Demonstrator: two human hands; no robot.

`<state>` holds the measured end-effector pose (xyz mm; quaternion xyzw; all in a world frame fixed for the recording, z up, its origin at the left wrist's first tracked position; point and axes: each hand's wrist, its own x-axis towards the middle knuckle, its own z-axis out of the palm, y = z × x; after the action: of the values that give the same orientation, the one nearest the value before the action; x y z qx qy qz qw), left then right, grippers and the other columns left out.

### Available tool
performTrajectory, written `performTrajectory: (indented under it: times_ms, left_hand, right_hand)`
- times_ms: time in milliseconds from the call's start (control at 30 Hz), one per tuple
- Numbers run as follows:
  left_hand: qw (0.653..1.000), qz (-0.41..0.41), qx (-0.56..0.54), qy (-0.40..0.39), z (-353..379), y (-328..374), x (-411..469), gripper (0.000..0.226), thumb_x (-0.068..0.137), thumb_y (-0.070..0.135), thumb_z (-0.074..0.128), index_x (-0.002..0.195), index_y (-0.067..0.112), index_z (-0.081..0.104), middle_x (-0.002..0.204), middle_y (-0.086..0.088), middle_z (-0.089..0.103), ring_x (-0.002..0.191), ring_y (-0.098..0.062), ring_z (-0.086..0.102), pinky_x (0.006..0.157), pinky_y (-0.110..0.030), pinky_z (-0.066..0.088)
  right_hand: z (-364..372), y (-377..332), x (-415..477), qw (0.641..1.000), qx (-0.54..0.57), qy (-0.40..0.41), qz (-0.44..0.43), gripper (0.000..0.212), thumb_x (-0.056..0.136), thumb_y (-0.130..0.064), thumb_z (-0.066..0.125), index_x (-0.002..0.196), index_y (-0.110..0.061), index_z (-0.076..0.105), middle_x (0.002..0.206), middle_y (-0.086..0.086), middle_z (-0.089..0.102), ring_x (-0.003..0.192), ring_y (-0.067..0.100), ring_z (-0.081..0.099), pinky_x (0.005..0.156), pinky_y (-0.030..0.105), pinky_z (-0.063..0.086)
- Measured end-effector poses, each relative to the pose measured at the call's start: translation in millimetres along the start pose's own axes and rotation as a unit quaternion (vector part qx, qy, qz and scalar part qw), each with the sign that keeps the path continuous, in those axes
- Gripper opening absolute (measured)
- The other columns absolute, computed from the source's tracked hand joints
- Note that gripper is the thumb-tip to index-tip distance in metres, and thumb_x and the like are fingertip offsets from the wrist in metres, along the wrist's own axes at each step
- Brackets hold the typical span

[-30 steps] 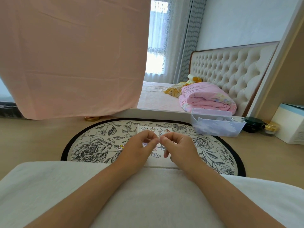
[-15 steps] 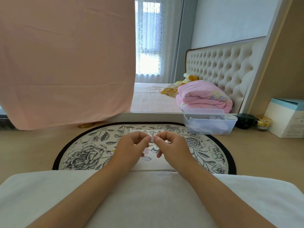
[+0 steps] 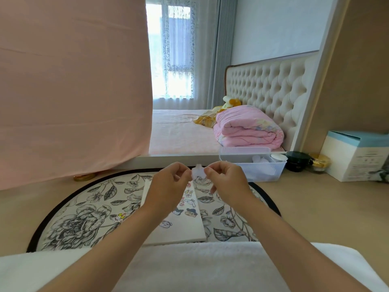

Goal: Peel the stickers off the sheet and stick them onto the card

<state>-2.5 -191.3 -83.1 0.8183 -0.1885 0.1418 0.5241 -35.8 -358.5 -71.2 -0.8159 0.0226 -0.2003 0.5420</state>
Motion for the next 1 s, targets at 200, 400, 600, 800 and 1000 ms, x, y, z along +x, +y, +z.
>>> performTrajectory:
  times_ms: [200,400,600,800,1000]
  left_hand:
    - [0.999,-0.037,0.002,-0.023,15.1,-4.0,23.8,0.022,0.097,0.021,0.054,0.077,0.019,0.063,0.073,0.002,0.070,0.069,-0.030,0.062,0.059,-0.038,0.054]
    - [0.995,-0.055,0.040,-0.072,29.0,-14.3,33.7,0.022,0.098,0.025,0.052,0.080,0.024,0.064,0.072,0.010,0.071,0.074,-0.036,0.066,0.063,-0.046,0.056]
    - [0.993,-0.066,0.054,-0.080,31.3,-15.2,28.9,0.021,0.099,0.027,0.051,0.082,0.024,0.063,0.077,0.007,0.072,0.075,-0.033,0.068,0.067,-0.045,0.058]
    - [0.989,-0.114,-0.034,-0.085,16.5,-8.0,14.5,0.021,0.095,0.015,0.052,0.079,0.013,0.065,0.072,0.002,0.072,0.064,-0.021,0.062,0.056,-0.029,0.047]
    - [0.978,-0.145,-0.090,-0.117,-12.8,-2.9,-9.8,0.021,0.094,0.010,0.050,0.078,0.010,0.064,0.068,0.000,0.068,0.060,-0.016,0.060,0.054,-0.028,0.042]
  right_hand:
    - [-42.2,24.9,59.7,0.982,-0.154,0.106,-0.021,0.015,0.094,-0.030,0.068,0.080,-0.024,0.068,0.076,-0.006,0.069,0.070,0.018,0.065,0.063,0.034,0.054]
    - [-62.4,40.5,104.9,0.939,-0.324,0.113,0.001,0.007,0.091,-0.030,0.068,0.089,-0.028,0.074,0.091,-0.006,0.074,0.085,0.018,0.064,0.065,0.027,0.043]
    - [-60.0,37.7,107.3,0.952,-0.298,0.074,0.002,0.013,0.090,-0.022,0.067,0.098,-0.030,0.072,0.092,-0.012,0.069,0.094,0.016,0.066,0.076,0.029,0.051]
    - [-25.0,7.5,39.1,0.960,-0.248,-0.055,-0.113,0.021,0.087,-0.023,0.074,0.100,-0.038,0.069,0.098,-0.025,0.063,0.080,-0.009,0.056,0.076,0.010,0.041]
    - [12.0,2.3,-9.3,0.950,-0.235,-0.075,-0.193,0.018,0.084,-0.028,0.079,0.095,-0.037,0.069,0.106,-0.018,0.064,0.064,-0.012,0.050,0.068,0.014,0.042]
